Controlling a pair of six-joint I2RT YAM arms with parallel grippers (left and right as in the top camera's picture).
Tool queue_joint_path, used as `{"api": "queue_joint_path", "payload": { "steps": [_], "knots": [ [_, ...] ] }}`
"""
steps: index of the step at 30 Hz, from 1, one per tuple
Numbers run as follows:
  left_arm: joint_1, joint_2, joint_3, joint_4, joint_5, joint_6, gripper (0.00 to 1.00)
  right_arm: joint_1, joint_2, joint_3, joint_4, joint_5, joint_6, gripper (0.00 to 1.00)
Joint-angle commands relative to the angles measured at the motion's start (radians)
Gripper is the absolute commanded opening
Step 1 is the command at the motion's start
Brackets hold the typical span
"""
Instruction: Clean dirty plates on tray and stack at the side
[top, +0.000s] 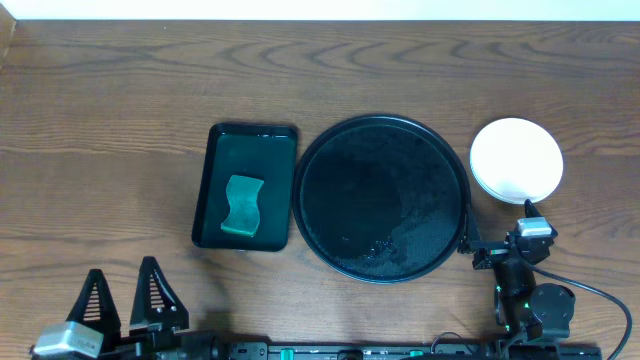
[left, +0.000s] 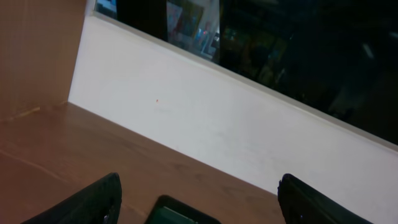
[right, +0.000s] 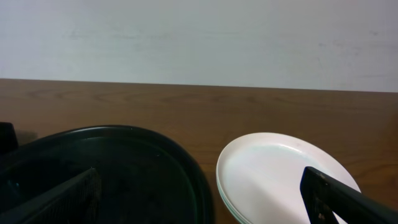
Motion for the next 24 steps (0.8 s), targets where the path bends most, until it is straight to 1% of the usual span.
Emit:
{"api": "queue_joint_path", "payload": {
  "steps": [1,6,11,18,24],
  "knots": [
    [-0.004,-0.005,-0.016,0.013,0.002,-0.012,0.80,-0.006,-0.006,-0.002,-0.002,-0.007,-0.011,0.99],
    [-0.011,-0.005,-0.034,0.110,0.002,-0.012,0.80,-0.006,-0.006,-0.002,-0.002,-0.007,-0.011,0.99],
    [-0.017,-0.005,-0.084,0.310,0.003,-0.013,0.81,-0.006,-0.006,-0.002,-0.002,-0.007,-0.011,0.99],
    [-0.019,-0.005,-0.201,0.586,0.057,-0.018,0.80,-0.006,-0.006,-0.002,-0.002,-0.007,-0.011,0.99],
    [-0.019,-0.005,-0.334,0.771,0.059,-0.090,0.80,-0.006,-0.006,-0.002,-0.002,-0.007,-0.011,0.99]
  ]
}}
